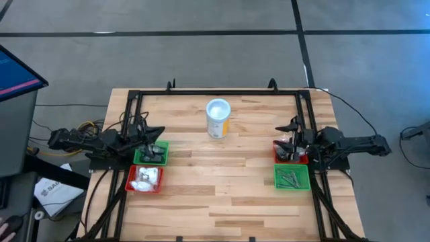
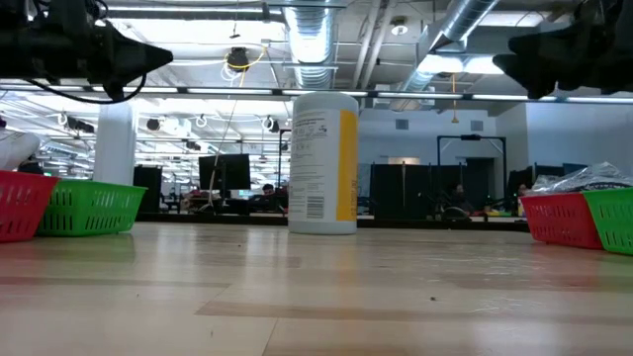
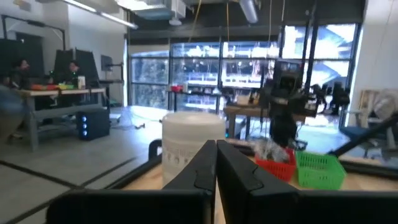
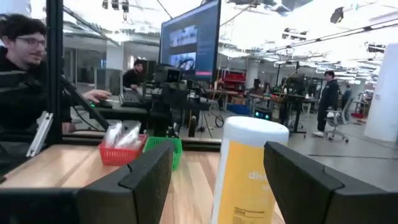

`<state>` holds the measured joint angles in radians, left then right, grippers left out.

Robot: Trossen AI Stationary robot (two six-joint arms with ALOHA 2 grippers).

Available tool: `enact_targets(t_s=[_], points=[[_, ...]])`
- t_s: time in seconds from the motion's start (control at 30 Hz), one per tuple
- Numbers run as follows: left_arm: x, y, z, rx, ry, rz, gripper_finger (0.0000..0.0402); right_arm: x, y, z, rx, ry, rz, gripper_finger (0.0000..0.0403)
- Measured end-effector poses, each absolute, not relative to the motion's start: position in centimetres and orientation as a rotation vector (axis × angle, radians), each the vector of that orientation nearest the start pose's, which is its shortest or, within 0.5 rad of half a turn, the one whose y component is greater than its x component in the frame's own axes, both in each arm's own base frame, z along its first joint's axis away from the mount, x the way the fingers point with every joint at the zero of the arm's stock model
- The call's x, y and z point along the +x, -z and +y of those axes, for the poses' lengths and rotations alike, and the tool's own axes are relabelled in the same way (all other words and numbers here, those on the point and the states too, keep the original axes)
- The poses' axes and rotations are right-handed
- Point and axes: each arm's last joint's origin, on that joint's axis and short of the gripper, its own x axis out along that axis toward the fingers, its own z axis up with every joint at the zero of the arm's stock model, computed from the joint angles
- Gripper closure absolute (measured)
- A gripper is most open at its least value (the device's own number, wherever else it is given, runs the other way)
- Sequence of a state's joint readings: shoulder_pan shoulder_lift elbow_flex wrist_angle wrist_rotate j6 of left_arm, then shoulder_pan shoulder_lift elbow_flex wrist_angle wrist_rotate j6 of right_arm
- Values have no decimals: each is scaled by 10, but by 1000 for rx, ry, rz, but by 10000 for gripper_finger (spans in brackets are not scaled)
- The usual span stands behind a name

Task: Pick & Place Travel size toiletries
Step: Return to Home Position

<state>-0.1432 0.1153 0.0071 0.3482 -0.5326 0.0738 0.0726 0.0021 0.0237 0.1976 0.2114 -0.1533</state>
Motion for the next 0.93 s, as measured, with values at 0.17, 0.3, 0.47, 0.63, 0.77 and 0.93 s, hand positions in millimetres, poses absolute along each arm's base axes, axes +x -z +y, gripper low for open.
enact_targets(t_s=[0.17,0.3,0.47,0.63,0.77,0.93], points=[[98,-183,0,-35,-363,-167,398,94,-181,0,-91,168,-74,163],[97,-181,-2,-26,-294,-153,398,95,-179,0,-62,167,-48,163],[98,-181,-3,-48,-265,-154,398,95,-174,0,-46,165,-4,163],[99,-180,-3,-44,-269,-137,398,95,-173,0,-19,165,10,163],[100,-179,-3,-41,-272,-128,398,95,-173,0,-19,165,10,163],[100,-179,-3,-41,-273,-126,398,95,-173,0,-17,165,10,163]])
